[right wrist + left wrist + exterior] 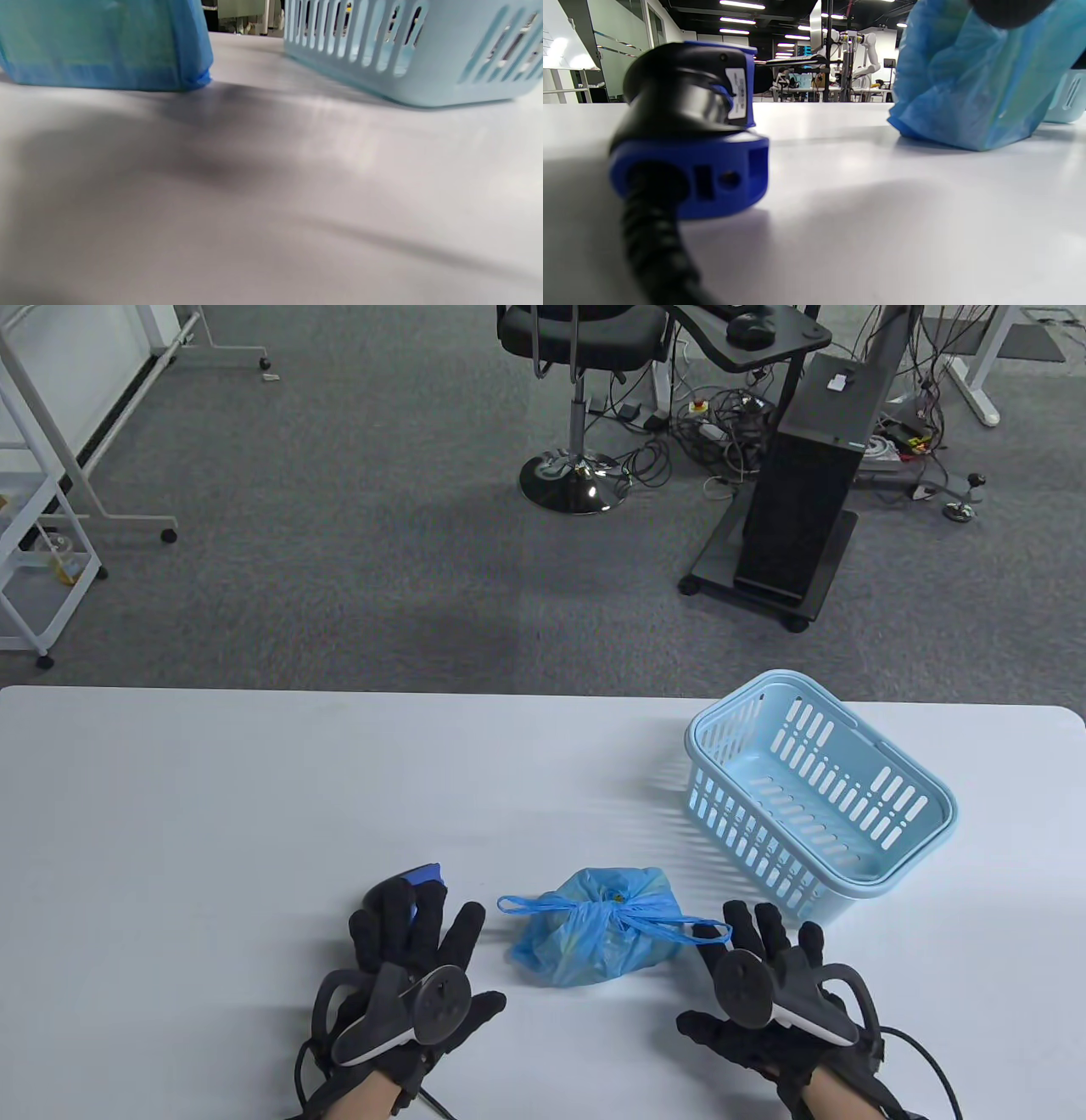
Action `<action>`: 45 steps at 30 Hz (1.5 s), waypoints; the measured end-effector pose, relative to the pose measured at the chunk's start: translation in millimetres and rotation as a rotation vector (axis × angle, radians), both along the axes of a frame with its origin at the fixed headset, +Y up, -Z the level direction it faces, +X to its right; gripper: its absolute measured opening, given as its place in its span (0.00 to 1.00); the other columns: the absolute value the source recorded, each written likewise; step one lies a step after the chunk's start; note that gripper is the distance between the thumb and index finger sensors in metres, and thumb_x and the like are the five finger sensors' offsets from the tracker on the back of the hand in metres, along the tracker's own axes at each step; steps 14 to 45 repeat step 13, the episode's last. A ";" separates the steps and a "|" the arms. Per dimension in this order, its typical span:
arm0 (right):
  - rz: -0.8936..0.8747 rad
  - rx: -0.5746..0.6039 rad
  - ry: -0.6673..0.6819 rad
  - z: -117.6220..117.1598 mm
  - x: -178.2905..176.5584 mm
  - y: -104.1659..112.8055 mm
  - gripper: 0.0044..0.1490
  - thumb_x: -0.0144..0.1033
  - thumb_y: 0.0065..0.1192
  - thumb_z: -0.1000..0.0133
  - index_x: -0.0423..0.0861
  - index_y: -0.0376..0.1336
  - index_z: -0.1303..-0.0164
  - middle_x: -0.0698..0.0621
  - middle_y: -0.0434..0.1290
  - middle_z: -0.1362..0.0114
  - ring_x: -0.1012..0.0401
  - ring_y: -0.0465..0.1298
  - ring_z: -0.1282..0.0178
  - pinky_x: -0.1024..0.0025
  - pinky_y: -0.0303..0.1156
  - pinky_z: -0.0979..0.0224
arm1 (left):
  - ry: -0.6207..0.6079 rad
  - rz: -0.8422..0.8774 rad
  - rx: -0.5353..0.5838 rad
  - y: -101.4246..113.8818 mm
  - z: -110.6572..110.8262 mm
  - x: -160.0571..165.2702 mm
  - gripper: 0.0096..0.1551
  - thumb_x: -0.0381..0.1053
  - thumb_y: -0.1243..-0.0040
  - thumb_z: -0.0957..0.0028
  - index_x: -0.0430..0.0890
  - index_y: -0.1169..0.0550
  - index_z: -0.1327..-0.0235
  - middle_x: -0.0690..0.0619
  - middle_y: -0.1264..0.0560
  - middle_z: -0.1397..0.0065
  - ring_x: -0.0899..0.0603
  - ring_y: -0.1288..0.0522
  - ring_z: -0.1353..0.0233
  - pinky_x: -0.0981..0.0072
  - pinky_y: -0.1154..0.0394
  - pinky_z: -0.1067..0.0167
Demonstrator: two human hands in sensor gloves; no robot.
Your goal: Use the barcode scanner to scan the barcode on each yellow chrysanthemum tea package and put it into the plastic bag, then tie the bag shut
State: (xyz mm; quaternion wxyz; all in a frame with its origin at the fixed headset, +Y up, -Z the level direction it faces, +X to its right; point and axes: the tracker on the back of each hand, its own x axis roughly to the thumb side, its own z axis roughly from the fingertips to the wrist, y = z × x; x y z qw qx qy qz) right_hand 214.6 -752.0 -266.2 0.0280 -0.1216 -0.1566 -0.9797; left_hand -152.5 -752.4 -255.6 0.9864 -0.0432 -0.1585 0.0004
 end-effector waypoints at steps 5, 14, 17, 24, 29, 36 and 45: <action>-0.018 0.001 -0.003 0.6 1.0 3.2 0.69 0.79 0.40 0.62 0.54 0.31 0.16 0.44 0.26 0.16 0.42 0.29 0.15 0.26 0.27 0.27 | -0.007 -0.013 -0.005 0.5 -0.6 2.5 0.58 0.83 0.57 0.52 0.57 0.56 0.13 0.36 0.64 0.13 0.26 0.75 0.20 0.18 0.66 0.36; -0.037 -0.022 0.017 2.0 -3.1 2.3 0.69 0.79 0.40 0.62 0.54 0.30 0.16 0.44 0.26 0.16 0.42 0.30 0.15 0.26 0.27 0.27 | -0.012 0.011 -0.001 4.9 1.8 7.4 0.58 0.82 0.56 0.52 0.57 0.55 0.13 0.37 0.64 0.13 0.27 0.75 0.20 0.18 0.67 0.36; -0.037 -0.022 0.017 2.0 -3.1 2.3 0.69 0.79 0.40 0.62 0.54 0.30 0.16 0.44 0.26 0.16 0.42 0.30 0.15 0.26 0.27 0.27 | -0.012 0.011 -0.001 4.9 1.8 7.4 0.58 0.82 0.56 0.52 0.57 0.55 0.13 0.37 0.64 0.13 0.27 0.75 0.20 0.18 0.67 0.36; -0.037 -0.022 0.017 2.0 -3.1 2.3 0.69 0.79 0.40 0.62 0.54 0.30 0.16 0.44 0.26 0.16 0.42 0.30 0.15 0.26 0.27 0.27 | -0.012 0.011 -0.001 4.9 1.8 7.4 0.58 0.82 0.56 0.52 0.57 0.55 0.13 0.37 0.64 0.13 0.27 0.75 0.20 0.18 0.67 0.36; -0.037 -0.022 0.017 2.0 -3.1 2.3 0.69 0.79 0.40 0.62 0.54 0.30 0.16 0.44 0.26 0.16 0.42 0.30 0.15 0.26 0.27 0.27 | -0.012 0.011 -0.001 4.9 1.8 7.4 0.58 0.82 0.56 0.52 0.57 0.55 0.13 0.37 0.64 0.13 0.27 0.75 0.20 0.18 0.67 0.36; -0.037 -0.022 0.017 2.0 -3.1 2.3 0.69 0.79 0.40 0.62 0.54 0.30 0.16 0.44 0.26 0.16 0.42 0.30 0.15 0.26 0.27 0.27 | -0.012 0.011 -0.001 4.9 1.8 7.4 0.58 0.82 0.56 0.52 0.57 0.55 0.13 0.37 0.64 0.13 0.27 0.75 0.20 0.18 0.67 0.36; -0.037 -0.022 0.017 2.0 -3.1 2.3 0.69 0.79 0.40 0.62 0.54 0.30 0.16 0.44 0.26 0.16 0.42 0.30 0.15 0.26 0.27 0.27 | -0.012 0.011 -0.001 4.9 1.8 7.4 0.58 0.82 0.56 0.52 0.57 0.55 0.13 0.37 0.64 0.13 0.27 0.75 0.20 0.18 0.67 0.36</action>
